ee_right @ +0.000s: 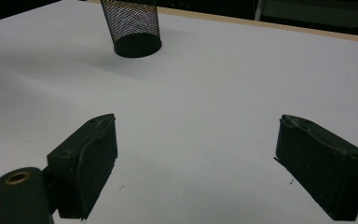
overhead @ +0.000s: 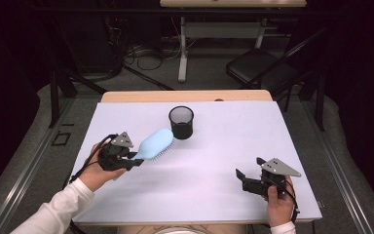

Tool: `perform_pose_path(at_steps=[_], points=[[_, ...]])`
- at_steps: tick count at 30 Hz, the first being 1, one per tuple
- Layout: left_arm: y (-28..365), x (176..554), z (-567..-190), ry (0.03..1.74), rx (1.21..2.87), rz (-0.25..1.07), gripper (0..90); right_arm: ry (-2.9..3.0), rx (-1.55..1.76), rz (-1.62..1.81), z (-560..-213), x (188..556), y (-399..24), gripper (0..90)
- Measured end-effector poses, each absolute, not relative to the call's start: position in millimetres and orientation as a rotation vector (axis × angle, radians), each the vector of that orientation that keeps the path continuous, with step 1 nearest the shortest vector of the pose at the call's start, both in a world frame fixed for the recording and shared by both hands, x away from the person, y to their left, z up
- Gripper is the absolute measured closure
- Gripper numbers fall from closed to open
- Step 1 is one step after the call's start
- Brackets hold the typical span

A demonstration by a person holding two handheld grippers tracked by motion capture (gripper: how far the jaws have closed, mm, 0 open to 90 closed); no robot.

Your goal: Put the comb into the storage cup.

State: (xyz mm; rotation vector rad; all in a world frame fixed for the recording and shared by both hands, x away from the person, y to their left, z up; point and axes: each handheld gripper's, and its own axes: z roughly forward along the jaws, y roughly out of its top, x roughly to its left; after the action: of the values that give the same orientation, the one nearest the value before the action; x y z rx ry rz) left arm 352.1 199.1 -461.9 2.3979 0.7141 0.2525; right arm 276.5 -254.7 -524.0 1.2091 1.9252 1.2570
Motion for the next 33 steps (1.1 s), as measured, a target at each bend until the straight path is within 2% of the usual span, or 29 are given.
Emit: perform_pose_path(at_steps=[33], points=[[182.0, 362.7, -436.1, 0.739, 2.266, 0.333, 69.8, 1.930, 1.209, 1.257, -524.8, 277.0, -254.8, 12.3]])
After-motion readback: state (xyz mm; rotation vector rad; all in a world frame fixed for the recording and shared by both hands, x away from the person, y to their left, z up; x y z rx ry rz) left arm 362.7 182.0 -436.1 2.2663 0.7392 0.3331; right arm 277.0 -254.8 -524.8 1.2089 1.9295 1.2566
